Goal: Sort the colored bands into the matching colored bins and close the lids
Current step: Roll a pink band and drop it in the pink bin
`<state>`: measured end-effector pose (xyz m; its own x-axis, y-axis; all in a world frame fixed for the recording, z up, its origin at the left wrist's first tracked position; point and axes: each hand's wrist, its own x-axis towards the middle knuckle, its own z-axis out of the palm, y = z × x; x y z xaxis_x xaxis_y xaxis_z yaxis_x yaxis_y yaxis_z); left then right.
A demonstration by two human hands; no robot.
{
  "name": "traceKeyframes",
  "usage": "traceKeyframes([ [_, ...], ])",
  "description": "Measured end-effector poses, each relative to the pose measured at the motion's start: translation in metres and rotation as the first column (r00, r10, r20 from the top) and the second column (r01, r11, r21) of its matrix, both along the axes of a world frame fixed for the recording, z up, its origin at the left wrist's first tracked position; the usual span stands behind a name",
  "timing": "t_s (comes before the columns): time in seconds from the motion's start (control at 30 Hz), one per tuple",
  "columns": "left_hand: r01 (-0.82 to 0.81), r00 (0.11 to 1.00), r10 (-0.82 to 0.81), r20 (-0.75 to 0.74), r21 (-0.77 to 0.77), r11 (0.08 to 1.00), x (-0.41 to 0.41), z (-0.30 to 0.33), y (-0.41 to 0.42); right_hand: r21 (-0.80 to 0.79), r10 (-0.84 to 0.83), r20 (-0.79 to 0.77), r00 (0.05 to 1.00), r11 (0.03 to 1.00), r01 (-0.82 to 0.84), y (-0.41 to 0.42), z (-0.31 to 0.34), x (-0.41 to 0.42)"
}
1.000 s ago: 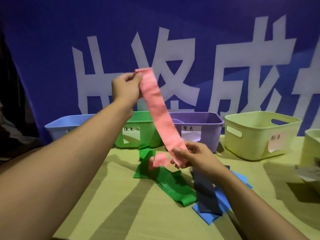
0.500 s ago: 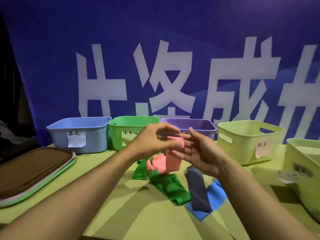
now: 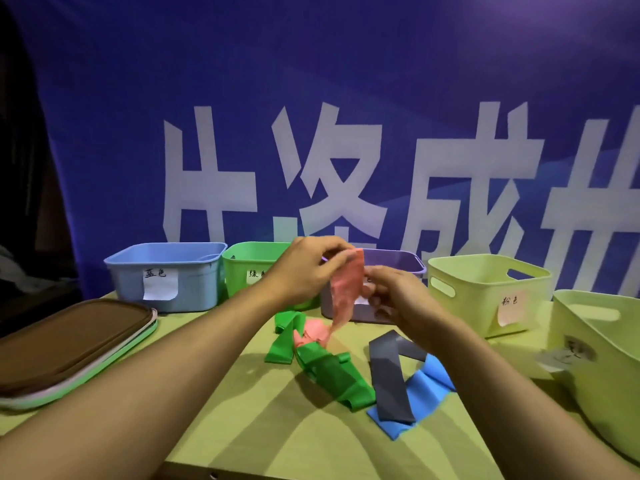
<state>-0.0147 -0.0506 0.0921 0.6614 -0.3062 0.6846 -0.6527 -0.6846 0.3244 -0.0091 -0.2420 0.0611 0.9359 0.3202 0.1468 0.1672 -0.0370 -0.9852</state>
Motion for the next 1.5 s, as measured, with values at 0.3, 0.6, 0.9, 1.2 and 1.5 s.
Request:
traceKeyframes([
  [0.3, 0.018, 0.999, -0.019, 0.027, 0.034, 0.999, -0.02, 0.058, -0.006, -0.1, 0.003, 0.331, 0.944, 0.995, 0.032, 0.008, 0.037, -0.011],
  [0.6, -0.027, 0.989, 0.011, 0.148, 0.106, 0.994, -0.033, 0.097, -0.006, 0.114, -0.103, 0.323, 0.941, 0.991, 0.069, 0.008, 0.044, -0.024],
  [0.9, -0.091, 0.984, 0.091, 0.154, -0.008, 0.996, -0.023, 0.09, -0.01, 0.058, -0.148, 0.305, 0.941, 0.989, 0.137, 0.0, -0.016, -0.027],
  [1.2, -0.208, 0.975, 0.213, 0.07, -0.068, 0.976, -0.006, 0.089, -0.017, -0.001, -0.267, 0.238, 0.934, 0.961, 0.275, -0.003, -0.082, -0.04],
  [1.5, -0.202, 0.969, 0.209, -0.13, 0.061, 0.977, 0.006, 0.06, -0.023, -0.34, -0.318, 0.298, 0.9, 0.846, 0.411, 0.002, -0.111, -0.039],
])
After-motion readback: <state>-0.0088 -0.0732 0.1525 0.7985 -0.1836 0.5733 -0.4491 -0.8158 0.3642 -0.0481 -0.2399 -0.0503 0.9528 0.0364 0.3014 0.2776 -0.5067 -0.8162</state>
